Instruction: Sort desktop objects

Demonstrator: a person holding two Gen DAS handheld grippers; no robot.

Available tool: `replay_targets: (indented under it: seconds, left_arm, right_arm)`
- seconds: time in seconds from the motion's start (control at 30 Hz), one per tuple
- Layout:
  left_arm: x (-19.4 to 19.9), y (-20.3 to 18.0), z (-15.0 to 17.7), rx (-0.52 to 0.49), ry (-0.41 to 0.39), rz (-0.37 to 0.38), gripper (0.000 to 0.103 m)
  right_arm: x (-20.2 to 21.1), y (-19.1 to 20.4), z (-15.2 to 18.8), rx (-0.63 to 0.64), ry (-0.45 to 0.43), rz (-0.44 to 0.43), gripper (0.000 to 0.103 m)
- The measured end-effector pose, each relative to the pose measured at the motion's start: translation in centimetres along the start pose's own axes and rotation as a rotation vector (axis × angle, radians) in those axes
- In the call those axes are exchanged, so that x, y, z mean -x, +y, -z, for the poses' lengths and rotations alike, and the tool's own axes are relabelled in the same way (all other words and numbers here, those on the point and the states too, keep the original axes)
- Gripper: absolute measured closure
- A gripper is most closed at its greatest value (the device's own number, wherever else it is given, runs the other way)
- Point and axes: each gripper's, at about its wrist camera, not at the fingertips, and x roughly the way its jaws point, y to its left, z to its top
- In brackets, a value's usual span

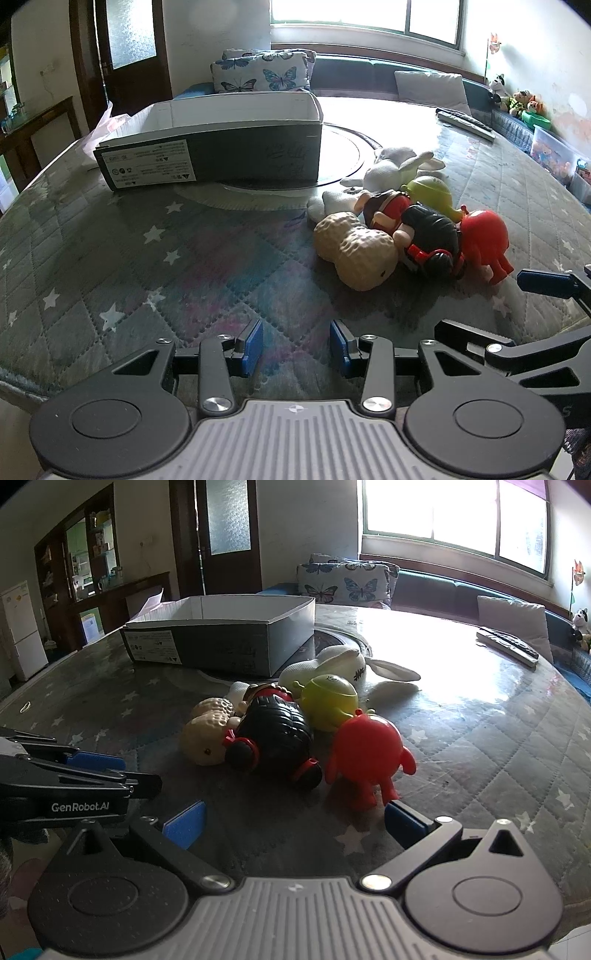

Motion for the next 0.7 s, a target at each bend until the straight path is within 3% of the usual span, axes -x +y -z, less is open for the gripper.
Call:
replay_targets:
  seconds: [0.7]
  left_arm:
    - [-0.9, 0.1, -1.0, -0.005, 0.015, 0.015, 0.06]
  right_arm:
    - [-4.6, -8.4, -6.1, 0.011, 0.011, -0.038, 0.0]
